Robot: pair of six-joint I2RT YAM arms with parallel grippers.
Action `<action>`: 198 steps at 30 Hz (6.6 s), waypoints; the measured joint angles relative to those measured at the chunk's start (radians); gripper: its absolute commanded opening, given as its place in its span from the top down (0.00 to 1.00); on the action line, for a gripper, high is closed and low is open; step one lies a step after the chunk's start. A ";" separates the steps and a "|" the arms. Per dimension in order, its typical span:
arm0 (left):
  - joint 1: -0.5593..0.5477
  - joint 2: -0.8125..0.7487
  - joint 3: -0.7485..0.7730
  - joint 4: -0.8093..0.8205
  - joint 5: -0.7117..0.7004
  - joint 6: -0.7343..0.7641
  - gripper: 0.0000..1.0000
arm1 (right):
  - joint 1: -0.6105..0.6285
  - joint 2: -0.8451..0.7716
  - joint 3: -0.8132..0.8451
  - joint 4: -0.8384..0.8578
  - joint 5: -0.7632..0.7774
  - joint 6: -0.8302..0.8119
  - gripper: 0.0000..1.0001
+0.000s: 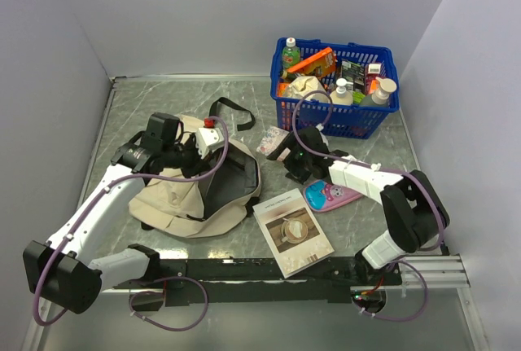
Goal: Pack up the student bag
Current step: Pick up the book from the center of the board, then place the book in the student bag.
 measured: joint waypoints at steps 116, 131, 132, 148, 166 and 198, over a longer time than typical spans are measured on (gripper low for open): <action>-0.002 -0.002 -0.045 0.003 0.064 0.026 0.99 | -0.063 0.081 0.003 0.071 0.527 0.003 0.37; -0.002 -0.002 -0.045 0.003 0.065 0.024 0.99 | -0.062 0.148 0.021 -0.016 0.548 0.055 0.78; -0.002 -0.002 -0.045 0.003 0.065 0.023 0.99 | -0.061 0.147 0.020 -0.012 0.549 0.056 0.86; -0.002 0.010 -0.033 -0.008 0.053 -0.011 0.99 | -0.004 0.041 0.045 0.010 0.568 -0.135 1.00; 0.032 -0.040 -0.089 0.067 0.046 -0.104 0.99 | 0.180 -0.185 0.406 -0.058 0.547 -0.610 1.00; 0.085 -0.068 -0.117 0.129 0.019 -0.152 0.99 | 0.230 -0.294 0.428 -0.447 -0.009 -0.267 1.00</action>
